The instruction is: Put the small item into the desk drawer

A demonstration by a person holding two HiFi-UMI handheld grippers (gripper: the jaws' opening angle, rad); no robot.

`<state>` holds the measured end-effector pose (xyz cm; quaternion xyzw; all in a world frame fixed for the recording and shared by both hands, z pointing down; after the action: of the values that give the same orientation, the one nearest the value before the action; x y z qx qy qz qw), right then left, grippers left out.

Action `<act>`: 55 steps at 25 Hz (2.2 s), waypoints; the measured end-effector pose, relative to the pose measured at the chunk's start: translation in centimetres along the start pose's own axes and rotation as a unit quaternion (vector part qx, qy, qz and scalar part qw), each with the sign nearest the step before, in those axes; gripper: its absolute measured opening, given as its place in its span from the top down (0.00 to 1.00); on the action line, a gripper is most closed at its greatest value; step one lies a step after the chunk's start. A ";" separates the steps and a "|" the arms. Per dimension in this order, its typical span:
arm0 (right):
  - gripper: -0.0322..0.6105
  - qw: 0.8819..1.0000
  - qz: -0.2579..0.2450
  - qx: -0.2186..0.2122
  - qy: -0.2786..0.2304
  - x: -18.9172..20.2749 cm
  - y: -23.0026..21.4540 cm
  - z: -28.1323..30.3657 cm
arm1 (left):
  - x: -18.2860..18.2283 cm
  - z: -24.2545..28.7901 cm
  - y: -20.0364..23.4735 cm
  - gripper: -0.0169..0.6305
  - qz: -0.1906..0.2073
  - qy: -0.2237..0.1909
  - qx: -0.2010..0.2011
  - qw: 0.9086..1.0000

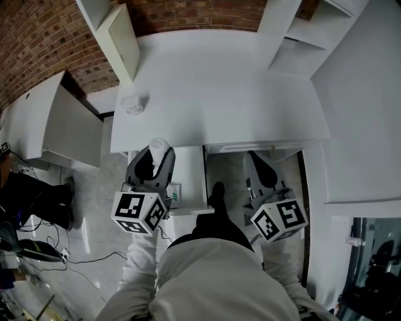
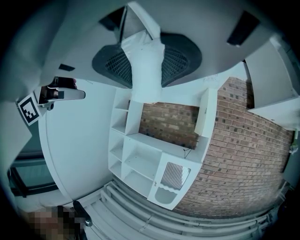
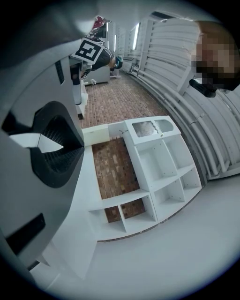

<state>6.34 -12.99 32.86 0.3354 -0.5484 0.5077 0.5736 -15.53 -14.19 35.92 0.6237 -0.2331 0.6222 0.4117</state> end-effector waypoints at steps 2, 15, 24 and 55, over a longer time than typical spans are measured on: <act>0.91 1.000 0.005 0.003 0.002 0.3 -0.3 0.3 | 0.2 0.4 0.2 0.68 0.001 0.003 0.001 1.000; 0.91 1.000 0.000 -0.001 0.008 0.2 -0.8 2.2 | 3.0 3.0 1.2 0.68 -0.008 0.047 0.011 0.999; 0.91 1.000 0.017 0.009 0.022 0.9 -1.6 2.8 | 7.9 5.3 0.7 0.68 -0.014 0.117 0.034 0.992; 0.91 0.998 0.023 0.024 0.050 2.4 -3.1 4.6 | 28.0 9.8 4.1 0.68 -0.059 0.395 0.060 0.915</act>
<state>7.67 -17.59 36.49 0.3105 -0.5147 0.5500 0.5799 -9.79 -18.11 65.05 0.3636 0.0230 0.8053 0.4678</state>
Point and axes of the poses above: the fingertips, and each gripper's own axes: z forward along the fingers, y to its left, x out of its underside, the point moved 2 cm from there along -z, backward along the fingers, and after that the axes turned 13 degrees about x, right-handed, at the moved point
